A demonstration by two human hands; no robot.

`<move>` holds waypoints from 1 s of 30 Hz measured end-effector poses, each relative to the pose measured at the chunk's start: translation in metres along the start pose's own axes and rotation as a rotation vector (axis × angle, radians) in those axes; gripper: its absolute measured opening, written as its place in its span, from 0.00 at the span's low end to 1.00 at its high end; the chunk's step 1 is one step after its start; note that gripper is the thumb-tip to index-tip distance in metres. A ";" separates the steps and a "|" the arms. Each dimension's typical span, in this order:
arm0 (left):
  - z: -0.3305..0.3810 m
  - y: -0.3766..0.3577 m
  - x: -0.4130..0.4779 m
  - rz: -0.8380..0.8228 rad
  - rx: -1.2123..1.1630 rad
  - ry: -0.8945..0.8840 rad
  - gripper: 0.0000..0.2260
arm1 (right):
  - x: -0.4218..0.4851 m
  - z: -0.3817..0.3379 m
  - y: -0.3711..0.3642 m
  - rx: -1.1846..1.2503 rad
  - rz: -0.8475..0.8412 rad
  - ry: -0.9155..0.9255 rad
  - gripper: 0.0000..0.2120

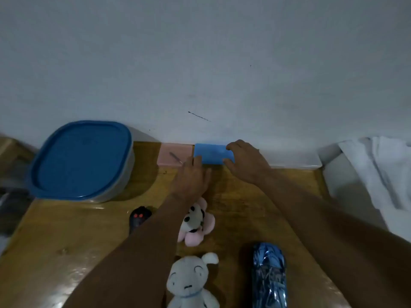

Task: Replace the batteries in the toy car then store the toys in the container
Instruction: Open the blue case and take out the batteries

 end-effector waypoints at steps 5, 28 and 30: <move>-0.011 -0.006 0.013 0.035 -0.014 0.051 0.20 | 0.010 0.009 -0.017 -0.014 -0.053 -0.033 0.23; -0.046 -0.024 0.033 0.181 -0.346 0.252 0.19 | 0.018 0.010 -0.033 -0.262 -0.099 0.055 0.24; -0.050 -0.025 0.035 0.187 -0.363 0.272 0.18 | 0.018 0.010 -0.034 -0.281 -0.101 0.054 0.23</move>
Point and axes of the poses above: each hand's wrist, its own x-axis towards the middle knuckle, its own y-axis out of the back of the hand, z = x × y, the point moved 9 cm from there along x, towards the middle knuckle, and after that the axes turned 7 degrees about y, right-handed, at the moved point
